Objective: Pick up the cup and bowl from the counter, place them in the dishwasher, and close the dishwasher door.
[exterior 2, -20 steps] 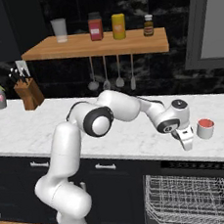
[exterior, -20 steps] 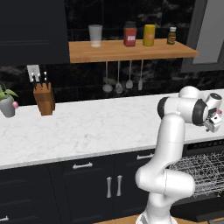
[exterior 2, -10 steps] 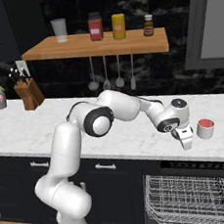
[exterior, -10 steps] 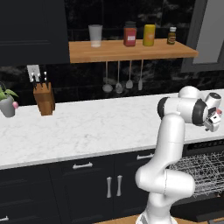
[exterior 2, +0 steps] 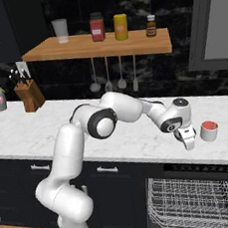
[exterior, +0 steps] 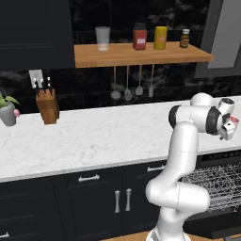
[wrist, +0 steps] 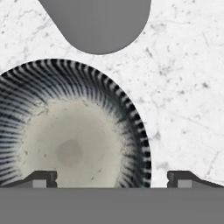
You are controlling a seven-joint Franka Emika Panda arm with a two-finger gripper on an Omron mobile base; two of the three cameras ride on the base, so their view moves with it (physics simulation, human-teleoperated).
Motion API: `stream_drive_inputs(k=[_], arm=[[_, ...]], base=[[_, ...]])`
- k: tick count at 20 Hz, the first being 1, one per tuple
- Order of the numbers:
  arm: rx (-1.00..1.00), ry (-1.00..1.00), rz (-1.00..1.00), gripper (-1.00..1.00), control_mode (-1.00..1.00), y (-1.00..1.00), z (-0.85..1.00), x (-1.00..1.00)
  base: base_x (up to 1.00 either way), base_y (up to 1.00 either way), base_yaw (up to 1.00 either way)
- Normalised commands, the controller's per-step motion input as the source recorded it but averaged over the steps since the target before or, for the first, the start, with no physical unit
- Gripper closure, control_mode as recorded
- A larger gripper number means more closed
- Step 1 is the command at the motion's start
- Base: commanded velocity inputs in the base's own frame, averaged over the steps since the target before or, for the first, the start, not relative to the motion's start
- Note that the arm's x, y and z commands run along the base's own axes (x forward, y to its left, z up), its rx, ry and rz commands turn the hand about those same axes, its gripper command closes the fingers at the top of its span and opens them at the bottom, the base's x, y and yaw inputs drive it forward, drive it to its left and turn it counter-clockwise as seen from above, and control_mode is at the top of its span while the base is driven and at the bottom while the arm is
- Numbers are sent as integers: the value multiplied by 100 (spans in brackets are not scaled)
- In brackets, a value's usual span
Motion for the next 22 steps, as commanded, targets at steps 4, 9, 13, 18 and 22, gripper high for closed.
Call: stream_drive_inputs(k=[4,9,13,18,22], arm=[[0,0,0,100,-100,0,0,0],[0,0,0,100,-100,0,0,0],[0,0,0,100,-100,0,0,0],[0,0,0,100,-100,0,0,0],[0,-7,2,100,-100,4,5,-31]], base=[[0,0,0],[0,0,0],[0,0,0],[0,0,0],[0,0,0]])
